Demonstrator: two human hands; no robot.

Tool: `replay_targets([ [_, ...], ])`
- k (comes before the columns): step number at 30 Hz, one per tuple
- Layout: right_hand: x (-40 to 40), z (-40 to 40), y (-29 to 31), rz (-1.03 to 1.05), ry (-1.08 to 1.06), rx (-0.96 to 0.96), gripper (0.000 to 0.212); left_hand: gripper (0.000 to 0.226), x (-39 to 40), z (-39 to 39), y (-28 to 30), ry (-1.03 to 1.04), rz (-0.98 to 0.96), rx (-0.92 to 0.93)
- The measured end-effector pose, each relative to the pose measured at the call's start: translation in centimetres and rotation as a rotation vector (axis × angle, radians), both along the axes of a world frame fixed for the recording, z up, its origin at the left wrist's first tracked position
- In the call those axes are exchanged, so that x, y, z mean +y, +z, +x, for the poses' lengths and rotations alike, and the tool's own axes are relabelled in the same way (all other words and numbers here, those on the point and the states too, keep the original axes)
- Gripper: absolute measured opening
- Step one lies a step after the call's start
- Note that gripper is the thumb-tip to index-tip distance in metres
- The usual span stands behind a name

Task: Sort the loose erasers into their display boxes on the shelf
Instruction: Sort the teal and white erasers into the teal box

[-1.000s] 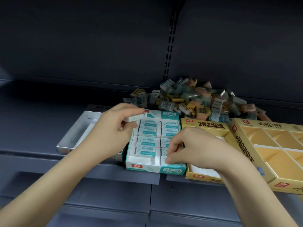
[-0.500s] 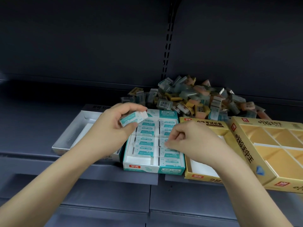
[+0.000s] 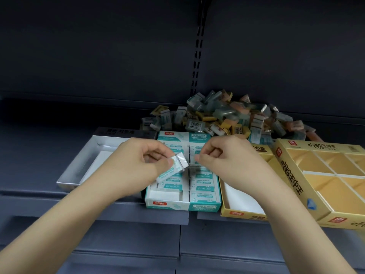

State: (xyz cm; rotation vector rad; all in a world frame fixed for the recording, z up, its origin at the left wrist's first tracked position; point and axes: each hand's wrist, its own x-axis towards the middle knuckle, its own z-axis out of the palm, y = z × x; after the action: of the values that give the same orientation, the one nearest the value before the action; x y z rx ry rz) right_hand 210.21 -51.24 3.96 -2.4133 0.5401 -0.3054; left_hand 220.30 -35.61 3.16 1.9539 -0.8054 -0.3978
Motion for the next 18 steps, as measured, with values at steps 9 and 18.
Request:
replay_targets([
  [9,0.4,1.0,-0.7,0.006,0.083,0.031,0.011,0.045,0.2,0.4,0.0,-0.028,-0.021,0.063],
  [18,0.1,1.0,-1.4,-0.125,0.065,0.039,0.015,0.009,1.0,-0.5,0.5,0.073,0.159,-0.025],
])
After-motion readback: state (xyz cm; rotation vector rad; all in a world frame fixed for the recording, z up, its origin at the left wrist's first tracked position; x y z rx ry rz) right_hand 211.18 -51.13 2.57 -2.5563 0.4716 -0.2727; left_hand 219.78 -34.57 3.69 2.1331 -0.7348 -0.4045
